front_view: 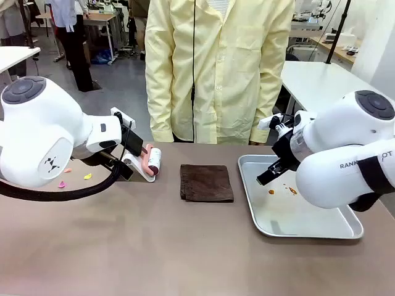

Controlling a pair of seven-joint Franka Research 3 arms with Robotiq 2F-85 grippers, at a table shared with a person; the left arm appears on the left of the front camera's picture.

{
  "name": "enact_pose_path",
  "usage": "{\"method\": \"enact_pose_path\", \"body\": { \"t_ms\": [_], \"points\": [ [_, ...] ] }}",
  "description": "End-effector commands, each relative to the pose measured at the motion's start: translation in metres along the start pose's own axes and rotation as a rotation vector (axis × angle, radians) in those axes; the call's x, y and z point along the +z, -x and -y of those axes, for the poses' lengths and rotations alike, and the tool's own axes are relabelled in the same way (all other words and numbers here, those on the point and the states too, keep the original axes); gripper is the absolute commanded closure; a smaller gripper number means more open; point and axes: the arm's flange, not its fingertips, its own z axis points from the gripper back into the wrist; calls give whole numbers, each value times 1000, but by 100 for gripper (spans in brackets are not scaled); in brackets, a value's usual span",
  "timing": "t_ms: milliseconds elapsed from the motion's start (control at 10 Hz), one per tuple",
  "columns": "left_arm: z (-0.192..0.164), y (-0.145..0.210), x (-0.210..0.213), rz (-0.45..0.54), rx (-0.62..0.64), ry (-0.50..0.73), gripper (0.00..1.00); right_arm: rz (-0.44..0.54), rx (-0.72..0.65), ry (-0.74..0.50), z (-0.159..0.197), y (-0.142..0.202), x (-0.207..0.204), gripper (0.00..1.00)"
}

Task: Clean the surface of the table.
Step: Hold the Lint Roller with your left hand and the towel with your right hand.

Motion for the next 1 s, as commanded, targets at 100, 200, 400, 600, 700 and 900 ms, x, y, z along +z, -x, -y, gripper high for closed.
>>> {"method": "enact_pose_path", "body": {
  "t_ms": [100, 200, 400, 600, 700, 900],
  "points": [
    [0, 0, 0, 0, 0, 0, 0, 0, 0, 0, 0, 0, 0, 0],
    [0, 0, 0, 0, 0, 0, 0, 0, 0, 0, 0, 0, 0, 0],
    [0, 0, 0, 0, 0, 0, 0, 0, 0, 0, 0, 0, 0, 0],
    [0, 0, 0, 0, 0, 0, 0, 0, 0, 0, 0, 0, 0, 0],
    [0, 0, 0, 0, 0, 0, 0, 0, 0, 0, 0, 0, 0, 0],
    [0, 0, 0, 0, 0, 0, 0, 0, 0, 0, 0, 0, 0, 0]
  ]
}}
